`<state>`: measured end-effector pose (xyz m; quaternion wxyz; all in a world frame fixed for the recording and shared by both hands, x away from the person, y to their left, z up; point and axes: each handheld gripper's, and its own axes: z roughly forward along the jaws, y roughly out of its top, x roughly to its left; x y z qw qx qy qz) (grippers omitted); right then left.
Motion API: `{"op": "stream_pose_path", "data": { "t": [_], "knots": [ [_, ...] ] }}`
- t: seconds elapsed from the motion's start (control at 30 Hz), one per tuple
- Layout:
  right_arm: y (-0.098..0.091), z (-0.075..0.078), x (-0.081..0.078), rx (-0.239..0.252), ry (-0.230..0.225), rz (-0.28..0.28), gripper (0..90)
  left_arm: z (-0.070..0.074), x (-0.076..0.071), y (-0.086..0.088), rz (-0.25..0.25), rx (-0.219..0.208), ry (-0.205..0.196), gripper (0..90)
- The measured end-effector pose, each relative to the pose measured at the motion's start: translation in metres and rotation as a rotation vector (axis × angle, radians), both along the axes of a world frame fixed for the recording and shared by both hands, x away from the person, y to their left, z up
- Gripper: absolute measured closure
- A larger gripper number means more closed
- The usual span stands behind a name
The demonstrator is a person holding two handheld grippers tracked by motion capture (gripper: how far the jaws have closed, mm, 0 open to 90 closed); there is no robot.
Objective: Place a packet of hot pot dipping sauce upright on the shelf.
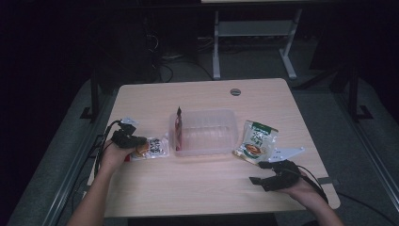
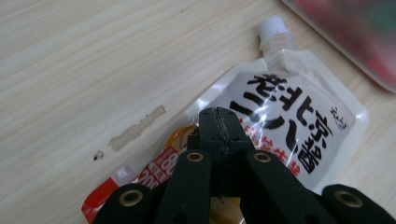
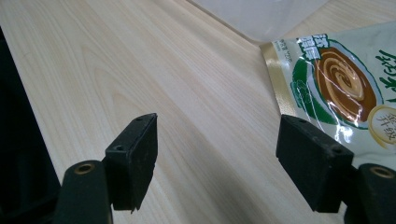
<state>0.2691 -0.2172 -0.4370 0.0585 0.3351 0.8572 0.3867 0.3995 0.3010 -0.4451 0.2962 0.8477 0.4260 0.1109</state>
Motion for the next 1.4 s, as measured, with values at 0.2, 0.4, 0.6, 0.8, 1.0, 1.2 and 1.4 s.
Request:
{"op": "stream_pose_path", "data": {
  "t": [0.2, 0.4, 0.6, 0.8, 1.0, 1.2, 1.4],
  "knots": [
    [-0.001, 0.000, 0.001, -0.001, -0.004, 0.002, 28.8, -0.002, -0.013, 0.003, -0.011, -0.010, 0.014, 90.0],
    [0.000, 0.001, -0.001, 0.000, -0.001, -0.003, 28.9, -0.003, -0.035, -0.001, -0.043, -0.015, 0.020, 90.0],
    [0.000, 0.001, -0.001, 0.001, -0.004, -0.001, 28.9, -0.002, -0.063, -0.002, -0.078, -0.023, 0.029, 90.0],
    [0.000, 0.001, 0.000, -0.002, -0.003, 0.001, 28.9, -0.002, -0.081, -0.004, -0.103, -0.047, 0.040, 90.0],
    [0.001, 0.001, 0.000, -0.003, -0.010, 0.007, 28.9, 0.008, -0.080, 0.012, -0.062, -0.094, 0.017, 89.9],
    [0.000, 0.001, 0.000, -0.002, -0.006, 0.005, 29.0, 0.016, -0.079, 0.054, 0.079, -0.076, -0.052, 89.9],
    [0.003, 0.001, 0.000, -0.006, -0.006, 0.014, 29.0, 0.001, -0.076, 0.071, 0.133, -0.067, 0.005, 89.9]
  ]
}}
